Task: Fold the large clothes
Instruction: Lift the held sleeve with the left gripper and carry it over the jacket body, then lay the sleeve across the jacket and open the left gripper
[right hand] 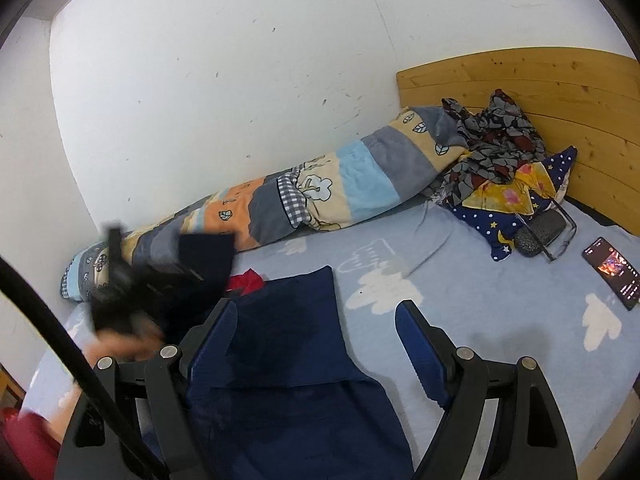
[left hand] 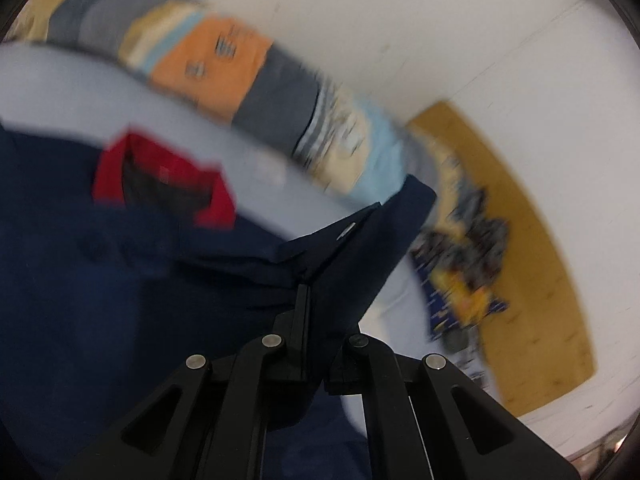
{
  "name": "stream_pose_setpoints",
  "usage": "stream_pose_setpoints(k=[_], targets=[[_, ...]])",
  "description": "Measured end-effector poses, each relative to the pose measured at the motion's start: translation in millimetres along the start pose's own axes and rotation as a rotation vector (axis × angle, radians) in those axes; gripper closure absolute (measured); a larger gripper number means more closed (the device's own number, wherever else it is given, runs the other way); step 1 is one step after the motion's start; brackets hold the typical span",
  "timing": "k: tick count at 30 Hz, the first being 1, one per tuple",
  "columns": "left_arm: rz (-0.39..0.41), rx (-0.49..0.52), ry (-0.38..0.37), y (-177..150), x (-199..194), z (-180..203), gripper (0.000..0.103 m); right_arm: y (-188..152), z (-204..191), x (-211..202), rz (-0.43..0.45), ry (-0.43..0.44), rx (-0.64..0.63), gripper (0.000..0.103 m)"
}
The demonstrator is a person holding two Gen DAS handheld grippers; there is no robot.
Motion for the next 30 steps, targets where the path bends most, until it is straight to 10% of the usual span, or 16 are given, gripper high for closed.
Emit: stream_pose_setpoints(k=[5,10,17,22,30], targets=[[-0.115,0.001,0.172,-61,59,-39,0.083,0,1,0,-0.003,-0.004,-0.004,0.018],[-0.145,0.083,0.167,-73,54,-24,0.013,0,5,1,-0.006,-0.004,0.007,0.018],[-0.081,0.223,0.052,-43,-23,17,0.012,1,0,2,-0.004,0.002,0.026,0.017],[0.000,0.298,0.320,4,-83,-37,0.012,-2,-10,5,-0.023,0.027,0.016,0.018],[0.013,0.140,0.680,34,-154,-193,0.012,-12,-35,17,-0.054,0.031,-0.050,0.018]])
Point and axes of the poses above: each gripper's, at about its wrist camera, not at the fingertips, and x roughly the way its jaws point, z to its right, y to its top, the point moved 4 cm from there along x, roughly the way its jaws point, and after that the axes turned 14 degrees about -y, right-handed, at the moved point
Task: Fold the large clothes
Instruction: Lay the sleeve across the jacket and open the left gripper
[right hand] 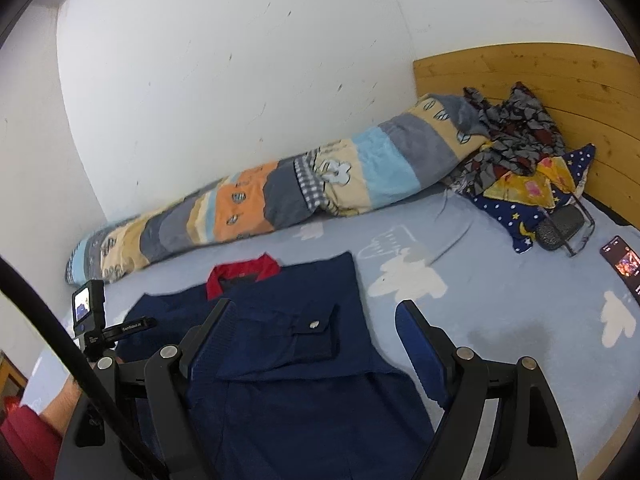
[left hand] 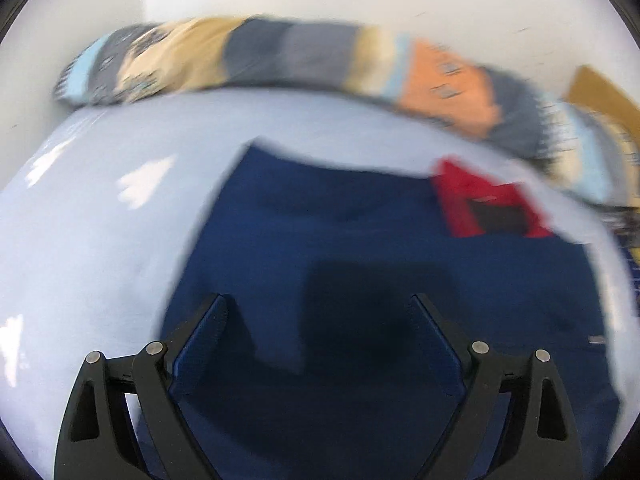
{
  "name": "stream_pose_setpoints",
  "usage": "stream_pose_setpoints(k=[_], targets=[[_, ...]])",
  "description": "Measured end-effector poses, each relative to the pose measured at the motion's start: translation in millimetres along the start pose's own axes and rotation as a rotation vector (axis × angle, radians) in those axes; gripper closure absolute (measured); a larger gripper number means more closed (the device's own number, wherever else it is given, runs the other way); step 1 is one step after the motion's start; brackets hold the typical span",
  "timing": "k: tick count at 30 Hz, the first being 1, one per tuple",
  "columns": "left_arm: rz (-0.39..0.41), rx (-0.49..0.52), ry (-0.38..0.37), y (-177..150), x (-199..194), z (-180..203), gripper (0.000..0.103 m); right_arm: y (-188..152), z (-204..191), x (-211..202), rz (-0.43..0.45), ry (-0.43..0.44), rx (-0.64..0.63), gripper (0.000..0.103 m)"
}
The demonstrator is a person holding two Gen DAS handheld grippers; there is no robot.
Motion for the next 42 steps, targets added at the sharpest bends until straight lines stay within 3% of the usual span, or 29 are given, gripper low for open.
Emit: stream_pose_setpoints(k=[3,10,13,17,20,21,24,27,30,33,35,38,40,42], targets=[[-0.085,0.020,0.060,-16,24,-25,0.011,-4,-4,7,-0.016,-0.004,-0.017,0.018],[0.052,0.082,-0.004,11,1,9,0.010,-6,-6,13,-0.026,-0.003,-0.019,0.018],[0.003,0.091,0.016,25,24,23,0.010,-7,-9,14,-0.037,0.007,-0.022,0.018],[-0.099,0.083,0.099,23,63,13,0.009,-9,-11,15,-0.029,-0.010,-0.053,0.018],[-0.066,0.091,0.105,22,53,19,0.009,-9,-6,21,-0.046,-0.015,-0.045,0.018],[-0.035,0.083,0.074,20,43,24,0.010,-9,-4,23,-0.054,-0.015,-0.038,0.018],[0.021,0.108,-0.050,3,11,58,0.010,-8,0,26,-0.070,-0.018,-0.019,0.018],[-0.037,0.187,-0.104,-29,11,90,0.010,-8,-1,26,-0.075,-0.023,-0.015,0.018],[-0.122,0.253,-0.060,-55,31,104,0.009,-9,-3,27,-0.080,-0.027,-0.022,0.018],[-0.119,0.212,-0.054,-57,19,103,0.010,-12,-2,28,-0.083,-0.039,-0.032,0.018],[-0.085,0.185,-0.089,-58,0,105,0.010,-13,2,30,-0.091,-0.051,-0.031,0.018],[-0.073,0.215,-0.105,-70,-24,117,0.010,-12,10,32,-0.096,-0.069,-0.021,0.018],[-0.149,0.243,-0.120,-87,-19,125,0.010,-11,15,33,-0.096,-0.082,-0.016,0.018],[-0.234,0.279,-0.078,-106,-8,127,0.010,-13,17,36,-0.108,-0.094,-0.019,0.018]])
Point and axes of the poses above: each gripper's, at about its wrist camera, not at the fingertips, and x roughly the way its jaws point, z to its right, y to its top, the point moved 4 cm from there along x, roughly the way its jaws point, and after that the axes turned 14 degrees about -y, right-handed, at the moved point
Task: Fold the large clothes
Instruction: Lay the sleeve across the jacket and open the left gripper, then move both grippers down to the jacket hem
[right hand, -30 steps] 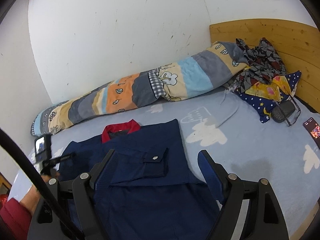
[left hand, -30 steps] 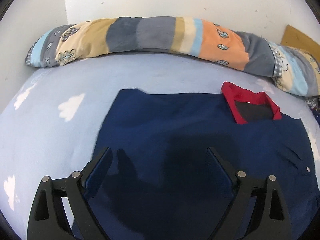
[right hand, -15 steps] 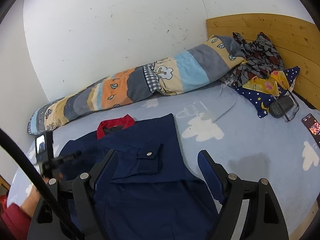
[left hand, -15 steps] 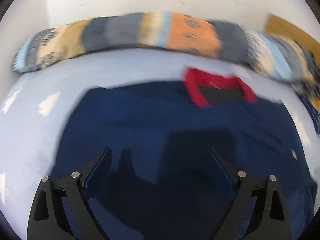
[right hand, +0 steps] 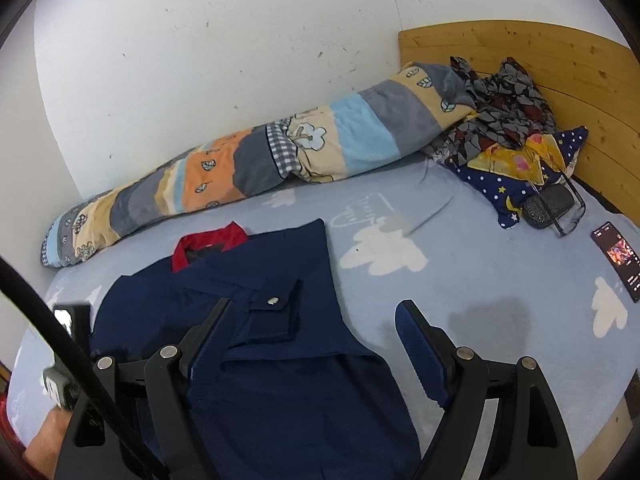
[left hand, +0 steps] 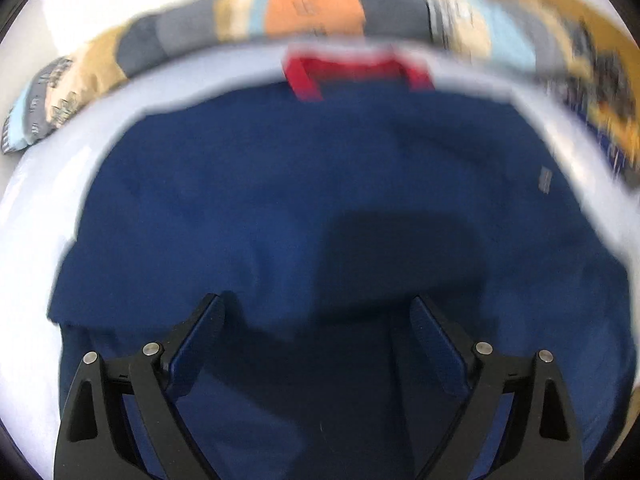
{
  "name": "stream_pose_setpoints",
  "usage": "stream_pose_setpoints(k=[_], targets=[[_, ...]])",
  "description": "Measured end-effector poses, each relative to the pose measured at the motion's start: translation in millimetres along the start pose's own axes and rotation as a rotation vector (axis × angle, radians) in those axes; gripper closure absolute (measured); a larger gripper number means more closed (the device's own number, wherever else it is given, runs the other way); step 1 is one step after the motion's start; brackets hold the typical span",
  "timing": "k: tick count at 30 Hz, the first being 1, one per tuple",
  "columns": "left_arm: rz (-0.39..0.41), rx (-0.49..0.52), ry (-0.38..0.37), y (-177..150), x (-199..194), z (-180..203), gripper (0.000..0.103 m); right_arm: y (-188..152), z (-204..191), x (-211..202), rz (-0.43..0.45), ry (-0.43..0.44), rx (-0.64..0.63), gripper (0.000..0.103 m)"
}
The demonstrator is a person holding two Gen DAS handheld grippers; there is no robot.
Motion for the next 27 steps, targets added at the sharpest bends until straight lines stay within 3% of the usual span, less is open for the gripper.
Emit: stream_pose_setpoints(k=[3,5,10,18,22,27], targets=[[0.024,0.005,-0.002,-18,-14,7,0.010,-6,1,7,-0.028,-0.010,-0.035,0.018],[0.081,-0.011,-0.014,-28,-39,8,0.010,-10,5,11,-0.044,-0.008,-0.044,0.018],[0.202,-0.056,-0.064,-69,-108,-6,0.010,-23,20,21,-0.139,0.087,-0.019,0.018],[0.290,-0.162,0.002,-140,-160,-59,0.010,-56,9,10,-0.206,0.202,-0.120,0.018],[0.293,-0.117,0.048,-157,-170,-59,0.010,-83,12,1,-0.280,0.266,-0.067,0.018],[0.313,-0.029,0.053,-159,-174,-33,0.010,-111,20,-22,-0.277,0.269,-0.073,0.018]])
Point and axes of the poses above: each gripper's, at about its wrist camera, not at the fingertips, and x roughly the way its jaws point, z to its right, y to its top, the point moved 4 cm from there along x, roughly the way its jaws point, and after that the axes turned 14 degrees about -y, right-handed, at the moved point
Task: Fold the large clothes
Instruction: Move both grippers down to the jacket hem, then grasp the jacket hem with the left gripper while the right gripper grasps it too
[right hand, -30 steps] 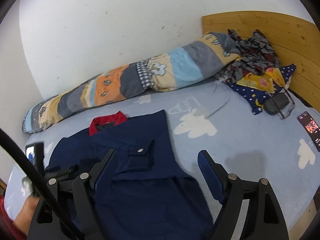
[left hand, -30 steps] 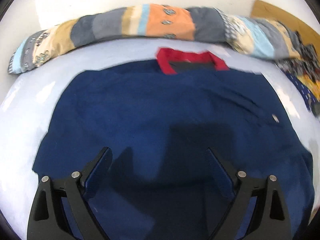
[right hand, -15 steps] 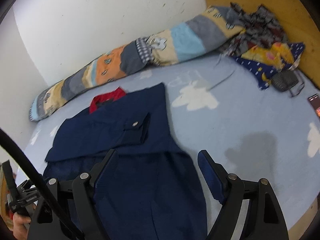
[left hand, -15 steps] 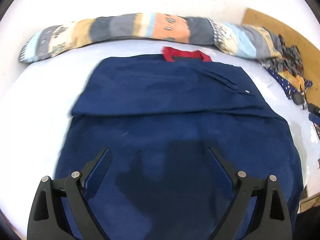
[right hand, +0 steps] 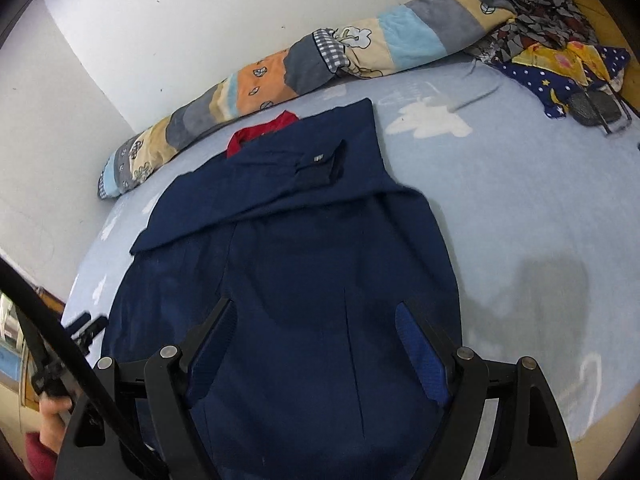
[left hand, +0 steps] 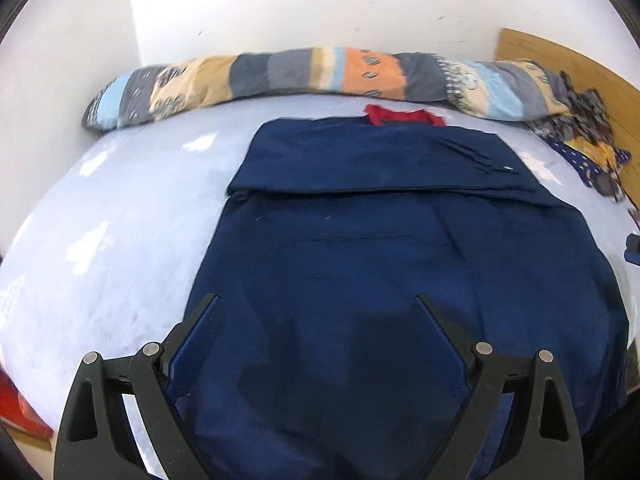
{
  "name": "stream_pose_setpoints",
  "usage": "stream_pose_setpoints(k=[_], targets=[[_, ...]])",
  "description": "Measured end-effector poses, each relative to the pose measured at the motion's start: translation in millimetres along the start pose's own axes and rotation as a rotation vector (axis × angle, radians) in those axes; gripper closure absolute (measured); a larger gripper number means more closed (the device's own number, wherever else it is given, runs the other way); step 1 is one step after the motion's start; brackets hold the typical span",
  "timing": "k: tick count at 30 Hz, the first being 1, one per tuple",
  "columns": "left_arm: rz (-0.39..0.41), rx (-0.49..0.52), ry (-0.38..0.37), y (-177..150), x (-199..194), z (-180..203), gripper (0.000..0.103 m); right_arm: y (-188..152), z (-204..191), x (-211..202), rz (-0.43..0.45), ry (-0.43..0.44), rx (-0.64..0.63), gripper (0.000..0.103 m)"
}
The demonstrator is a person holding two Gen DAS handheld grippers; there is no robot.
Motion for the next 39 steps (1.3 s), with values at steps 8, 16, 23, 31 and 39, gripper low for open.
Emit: stream_pose_setpoints(k=[8,16,23,31,39], targets=[[0.040,0.104,0.036,-21,-4,51,0.010,-59,-18,-15,0.001,0.007,-0.002,0.018],[0.041,0.097,0.032,-41,-17,60,0.010,-85,-11,-23,0.002,0.004,0.040,0.018],[0.090,0.044,0.100,-47,-38,49,0.010,-96,-22,-36,0.060,-0.040,-0.011,0.018],[-0.043,-0.324,-0.020,-81,-62,-37,0.010,-123,17,-45,0.024,-0.123,0.137,0.018],[-0.182,-0.507,-0.045,-129,-71,-82,0.010,-131,41,-42,-0.035,-0.139,0.270,0.017]])
Point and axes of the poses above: each gripper's, at about its wrist camera, not at the fingertips, and x roughly the way its jaws point, z to its right, y to its top, the point moved 4 cm from there along x, roughly the way its jaws point, and after that the axes turned 14 degrees about -y, right-handed, at the moved point
